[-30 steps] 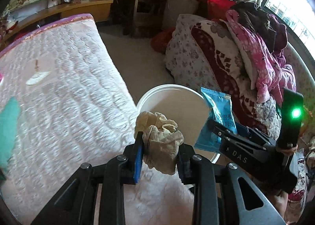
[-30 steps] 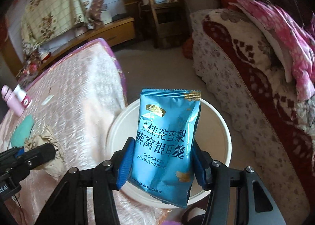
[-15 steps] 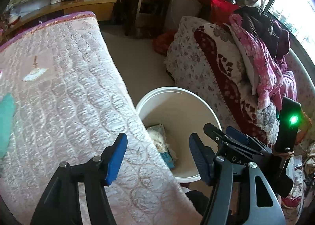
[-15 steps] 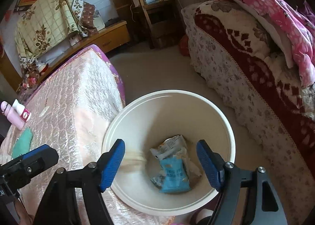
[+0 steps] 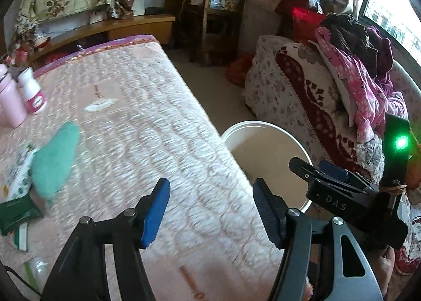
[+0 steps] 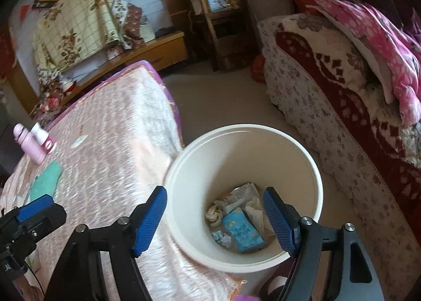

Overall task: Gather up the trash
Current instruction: 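Move both tools back from the bucket toward the bed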

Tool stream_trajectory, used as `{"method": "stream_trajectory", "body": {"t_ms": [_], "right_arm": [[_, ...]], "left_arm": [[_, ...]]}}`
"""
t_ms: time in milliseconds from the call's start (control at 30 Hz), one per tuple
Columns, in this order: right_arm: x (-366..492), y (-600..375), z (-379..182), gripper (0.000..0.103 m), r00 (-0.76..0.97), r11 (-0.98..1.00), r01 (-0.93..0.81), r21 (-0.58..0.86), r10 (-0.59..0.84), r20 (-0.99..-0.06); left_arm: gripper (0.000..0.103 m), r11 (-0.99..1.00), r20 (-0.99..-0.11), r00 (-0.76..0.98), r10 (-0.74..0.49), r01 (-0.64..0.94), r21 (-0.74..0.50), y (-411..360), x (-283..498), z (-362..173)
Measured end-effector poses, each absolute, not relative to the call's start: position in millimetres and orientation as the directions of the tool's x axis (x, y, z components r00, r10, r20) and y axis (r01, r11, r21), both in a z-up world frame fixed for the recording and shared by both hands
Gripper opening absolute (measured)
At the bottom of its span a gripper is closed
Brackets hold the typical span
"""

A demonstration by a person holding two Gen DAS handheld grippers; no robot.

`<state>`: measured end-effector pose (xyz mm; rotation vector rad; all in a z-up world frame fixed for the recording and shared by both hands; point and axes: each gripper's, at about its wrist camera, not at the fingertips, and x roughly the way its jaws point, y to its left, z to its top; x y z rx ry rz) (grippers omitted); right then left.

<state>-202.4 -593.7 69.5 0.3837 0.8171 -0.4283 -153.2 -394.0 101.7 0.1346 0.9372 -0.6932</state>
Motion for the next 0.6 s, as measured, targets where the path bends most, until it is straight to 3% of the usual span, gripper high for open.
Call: {"method": "stream_trajectory", "body": {"t_ms": [600], "right_arm": [[-201, -476, 91, 0.078, 0.656, 0.928, 0.306, 0.211, -0.045, -0.754]], "left_arm": [[0.070, 0.825, -0.783, 0.455, -0.423, 0.551, -0.126, -225, -170, 105]]}}
